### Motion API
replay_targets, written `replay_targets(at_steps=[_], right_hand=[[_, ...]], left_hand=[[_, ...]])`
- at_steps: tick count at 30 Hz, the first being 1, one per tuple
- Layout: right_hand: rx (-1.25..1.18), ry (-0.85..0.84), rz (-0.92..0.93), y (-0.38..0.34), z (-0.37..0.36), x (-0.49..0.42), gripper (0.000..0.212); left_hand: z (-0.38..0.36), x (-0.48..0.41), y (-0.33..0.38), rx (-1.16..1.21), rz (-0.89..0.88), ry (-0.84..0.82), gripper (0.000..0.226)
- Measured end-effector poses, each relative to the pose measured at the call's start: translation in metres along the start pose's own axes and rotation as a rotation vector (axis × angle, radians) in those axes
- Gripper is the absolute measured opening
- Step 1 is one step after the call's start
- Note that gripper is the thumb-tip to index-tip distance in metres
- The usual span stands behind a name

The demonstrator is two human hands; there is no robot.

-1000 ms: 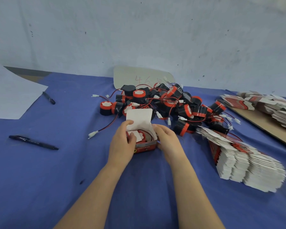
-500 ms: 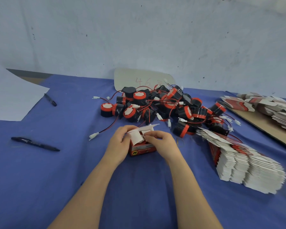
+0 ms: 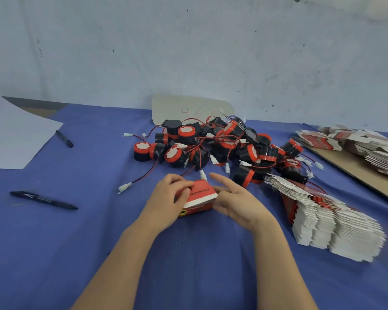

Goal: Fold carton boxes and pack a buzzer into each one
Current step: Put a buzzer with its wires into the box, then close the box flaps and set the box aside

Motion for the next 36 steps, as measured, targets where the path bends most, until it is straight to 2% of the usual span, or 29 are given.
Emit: replay_targets(at_steps=[3, 5, 7, 11, 19, 23, 27, 31, 36], right_hand=[[0.24, -0.085, 0.047, -0.001, -0.004, 0.003, 0.044], [0.296, -0.11, 0.064, -0.002, -0.004, 0.004, 0.043], [0.318, -0.104, 0.082, 0.0, -0.002, 0.003, 0.052], [0.279, -0.023, 0.132, 0.002, -0.002, 0.001, 0.056], [0.322, 0.075, 0.209, -0.002, -0.006, 0.001, 0.027], [0.243, 0.043, 0.146, 0.001, -0.004, 0.0, 0.029], [0.082, 0.073, 0.098, 0.003, -0.005, -0.002, 0.018], [0.02, 0.093, 0.057, 0.004, -0.008, -0.004, 0.019], [-0.015, 0.094, 0.042, 0.005, -0.008, -0.004, 0.019]], left_hand=[[-0.002, 0.002, -0.002, 0.029, -0.016, -0.072, 0.038], [-0.002, 0.004, -0.003, 0.007, -0.022, -0.124, 0.056], [-0.002, 0.005, -0.004, -0.023, -0.034, -0.143, 0.063], [0.0, 0.004, -0.003, -0.05, -0.058, -0.105, 0.056], [0.0, 0.003, 0.004, 0.079, -0.05, 0.005, 0.04], [-0.006, 0.005, 0.003, 0.132, -0.04, -0.09, 0.039], [-0.008, 0.006, 0.002, 0.186, 0.025, -0.204, 0.038], [-0.007, 0.007, 0.008, 0.354, 0.111, -0.185, 0.033], [-0.006, 0.009, 0.004, 0.234, 0.073, -0.248, 0.042]])
Point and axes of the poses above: each hand's wrist, its own x-axis away from the middle knuckle, its own z-axis out of the back of the hand, y = z × x, the point moved 3 cm from there along -x, towards the middle knuckle, and after that the axes turned 3 degrees about -y, right-handed, at the moved point
